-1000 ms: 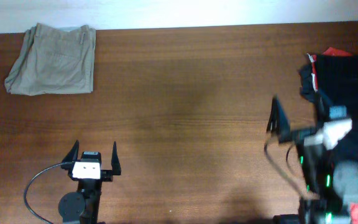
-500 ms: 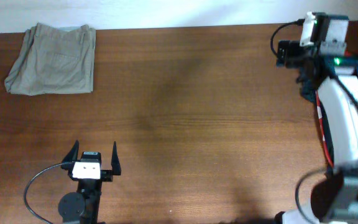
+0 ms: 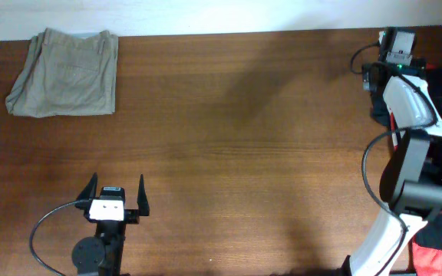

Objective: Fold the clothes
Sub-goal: 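Reach the right gripper up to the clothes pile at right edge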

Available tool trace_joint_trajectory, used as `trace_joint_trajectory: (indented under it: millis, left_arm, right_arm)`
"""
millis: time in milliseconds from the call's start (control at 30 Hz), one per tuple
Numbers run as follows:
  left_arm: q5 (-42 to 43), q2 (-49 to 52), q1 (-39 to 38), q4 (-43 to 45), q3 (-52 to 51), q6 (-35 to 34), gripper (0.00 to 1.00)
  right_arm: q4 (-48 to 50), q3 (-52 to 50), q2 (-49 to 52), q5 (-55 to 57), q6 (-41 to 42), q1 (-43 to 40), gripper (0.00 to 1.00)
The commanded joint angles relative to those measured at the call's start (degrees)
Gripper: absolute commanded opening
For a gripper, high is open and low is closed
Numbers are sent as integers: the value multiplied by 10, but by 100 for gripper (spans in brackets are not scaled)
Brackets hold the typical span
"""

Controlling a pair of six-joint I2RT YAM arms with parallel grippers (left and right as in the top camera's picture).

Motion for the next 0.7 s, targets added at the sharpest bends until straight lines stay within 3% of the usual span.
trace_joint_trajectory:
  millis: [0,200,367,667]
  left_arm:
    - [-2,-4,2,-2,-2,-5,99]
    - [-2,-4,2,-2,-2,-5,99]
    - [-2,-4,2,-2,-2,-5,99]
    - [-2,-4,2,-2,-2,-5,99]
  right_arm:
    - [12,10,40,44,-20,-22,99]
    - [45,10,58,35,-20,-42,99]
    - [50,8,60,-19,-20,-53,93]
    - [79,9,82,-27,-20,-54,97]
